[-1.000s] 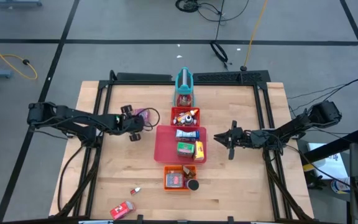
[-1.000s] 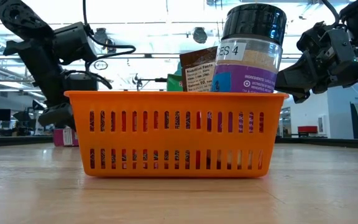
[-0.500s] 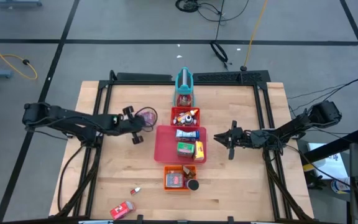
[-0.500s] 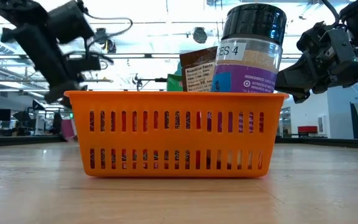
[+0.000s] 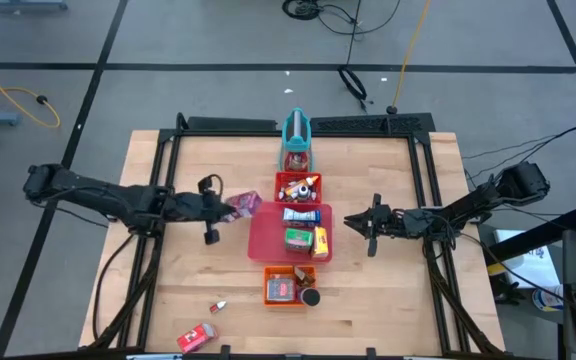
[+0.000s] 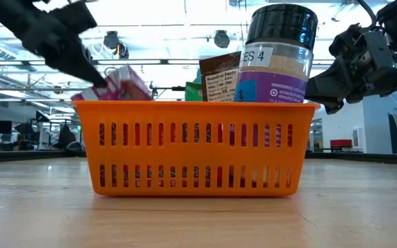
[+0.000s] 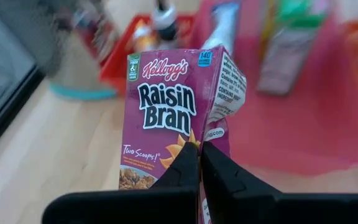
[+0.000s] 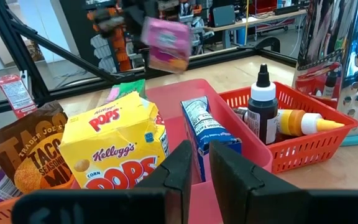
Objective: Pick & Place Kitchen Items
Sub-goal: Put the violet cereal box into the pink bin
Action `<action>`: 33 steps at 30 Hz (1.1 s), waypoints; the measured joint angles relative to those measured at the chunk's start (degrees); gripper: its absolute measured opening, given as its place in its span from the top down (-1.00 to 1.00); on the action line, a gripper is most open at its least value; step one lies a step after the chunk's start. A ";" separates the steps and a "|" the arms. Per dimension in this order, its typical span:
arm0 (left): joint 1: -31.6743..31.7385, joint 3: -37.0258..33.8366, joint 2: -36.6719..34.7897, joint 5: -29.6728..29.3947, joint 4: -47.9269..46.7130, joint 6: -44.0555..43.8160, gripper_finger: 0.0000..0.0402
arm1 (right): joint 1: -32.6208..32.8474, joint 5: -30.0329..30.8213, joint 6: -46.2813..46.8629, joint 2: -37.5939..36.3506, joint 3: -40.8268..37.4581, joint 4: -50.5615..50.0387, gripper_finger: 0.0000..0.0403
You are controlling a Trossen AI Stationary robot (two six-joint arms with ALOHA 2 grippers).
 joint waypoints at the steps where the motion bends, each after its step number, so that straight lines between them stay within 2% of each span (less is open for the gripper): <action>1: -0.78 0.00 -0.50 0.76 0.87 0.01 1.00 | 0.00 0.00 0.00 0.00 0.02 0.24 0.76; 7: -5.84 0.02 -0.50 5.53 9.23 0.48 1.00 | -0.01 0.00 0.00 -0.01 0.00 0.28 0.76; 16: -12.32 0.02 3.47 6.67 19.10 2.42 1.00 | -0.02 0.00 0.00 0.00 0.00 0.30 0.76; 23: -15.31 0.02 10.36 9.77 28.90 6.65 1.00 | -0.02 0.00 0.00 -0.02 0.00 0.30 0.76; 33: -14.78 0.00 22.03 9.83 39.89 8.42 1.00 | -0.02 0.00 0.02 -0.02 0.00 0.32 0.76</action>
